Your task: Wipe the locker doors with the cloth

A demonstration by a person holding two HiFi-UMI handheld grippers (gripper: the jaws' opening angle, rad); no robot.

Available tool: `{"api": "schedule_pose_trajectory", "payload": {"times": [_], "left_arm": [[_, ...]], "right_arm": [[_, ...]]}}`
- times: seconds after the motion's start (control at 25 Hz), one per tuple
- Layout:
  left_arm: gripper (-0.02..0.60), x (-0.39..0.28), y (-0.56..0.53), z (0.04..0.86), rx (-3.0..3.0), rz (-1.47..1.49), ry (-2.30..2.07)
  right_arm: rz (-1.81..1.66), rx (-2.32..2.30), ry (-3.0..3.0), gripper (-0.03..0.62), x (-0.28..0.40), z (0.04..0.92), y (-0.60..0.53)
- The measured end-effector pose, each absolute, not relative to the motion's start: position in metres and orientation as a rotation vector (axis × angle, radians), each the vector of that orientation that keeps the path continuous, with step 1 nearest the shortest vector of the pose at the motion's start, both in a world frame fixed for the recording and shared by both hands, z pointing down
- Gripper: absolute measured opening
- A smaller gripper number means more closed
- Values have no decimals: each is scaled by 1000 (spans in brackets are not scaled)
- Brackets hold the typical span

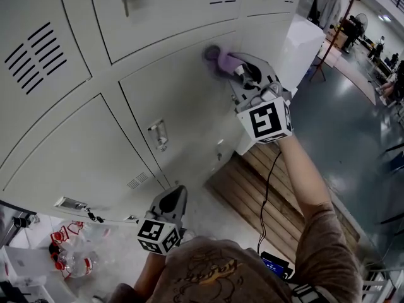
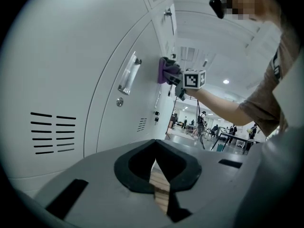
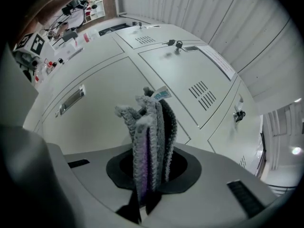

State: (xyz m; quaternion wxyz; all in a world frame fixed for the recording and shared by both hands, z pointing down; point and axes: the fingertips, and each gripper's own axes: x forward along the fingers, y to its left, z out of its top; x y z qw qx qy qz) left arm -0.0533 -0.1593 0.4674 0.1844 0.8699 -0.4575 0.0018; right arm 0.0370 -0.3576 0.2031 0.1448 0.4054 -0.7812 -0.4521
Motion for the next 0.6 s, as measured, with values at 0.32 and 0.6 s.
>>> {"api": "schedule_pose_trajectory", "payload": {"times": [0.32, 0.6], "left_arm": [[3, -51, -158, 468, 2448, 10, -1283], [5, -53, -155, 470, 2443, 18, -1287]], "right_arm": [[-1196, 1085, -2250, 54, 35, 274, -357], [-1086, 1023, -2275, 54, 32, 327, -355]]}}
